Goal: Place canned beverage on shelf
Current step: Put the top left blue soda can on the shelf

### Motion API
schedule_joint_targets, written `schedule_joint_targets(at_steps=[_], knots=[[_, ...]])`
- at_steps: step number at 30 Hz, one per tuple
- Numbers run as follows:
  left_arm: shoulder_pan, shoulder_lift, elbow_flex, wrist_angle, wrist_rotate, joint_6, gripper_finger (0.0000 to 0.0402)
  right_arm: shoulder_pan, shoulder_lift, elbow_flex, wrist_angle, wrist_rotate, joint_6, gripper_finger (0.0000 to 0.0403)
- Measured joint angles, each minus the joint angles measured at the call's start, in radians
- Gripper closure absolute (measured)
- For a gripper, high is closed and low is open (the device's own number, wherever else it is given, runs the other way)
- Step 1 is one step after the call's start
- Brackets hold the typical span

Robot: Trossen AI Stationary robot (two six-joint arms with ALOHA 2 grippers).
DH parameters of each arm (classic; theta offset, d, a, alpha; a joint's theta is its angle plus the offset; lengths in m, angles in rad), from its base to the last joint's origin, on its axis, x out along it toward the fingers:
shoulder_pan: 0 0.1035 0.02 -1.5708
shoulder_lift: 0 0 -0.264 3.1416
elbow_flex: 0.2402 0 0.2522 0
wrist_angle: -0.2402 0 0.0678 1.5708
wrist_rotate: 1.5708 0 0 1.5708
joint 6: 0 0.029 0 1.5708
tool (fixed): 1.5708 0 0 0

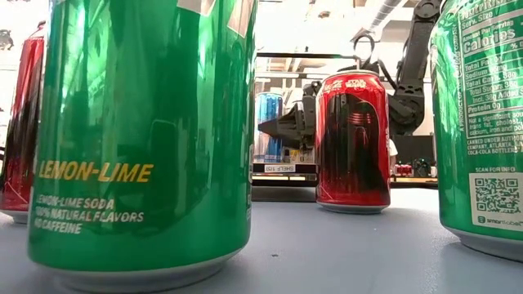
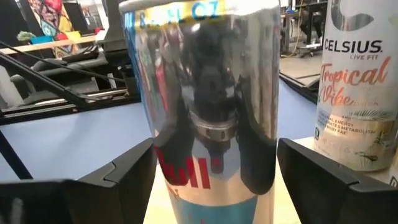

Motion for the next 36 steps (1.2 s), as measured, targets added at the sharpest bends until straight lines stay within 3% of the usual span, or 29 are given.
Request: schedule_joint_targets(at_steps=[13,21,27,33,36], knots=[[0.0,0.0,0.0,-0.017,0.0,-0.002,0.0097,0.0,-0.282,-0.001,-0.467,0.005,-0.159,0.0087],[0.0,0.0,0.0,-0.031,-0.005,-0.003,0.0097,0.028,-0.527,0.0,-0.822,0.188,-0.188,0.0107],[0.0,0.0,0.0,-0.051,-0.004,-0.003,0.0097,0.095,-0.581,0.0,-0.968,0.232,-0.126,0.0198],[0.0,-0.001,0.0,-0.051,-0.004,-0.003,0.0097,0.149,-0.454,0.0,-0.897,0.235,-0.08,0.0368],[0.0,-0.001,0.0,-0.051,-0.004,-0.003,0.0097,0.155,-0.397,0.0,-0.816,0.236,-0.066,0.0391]])
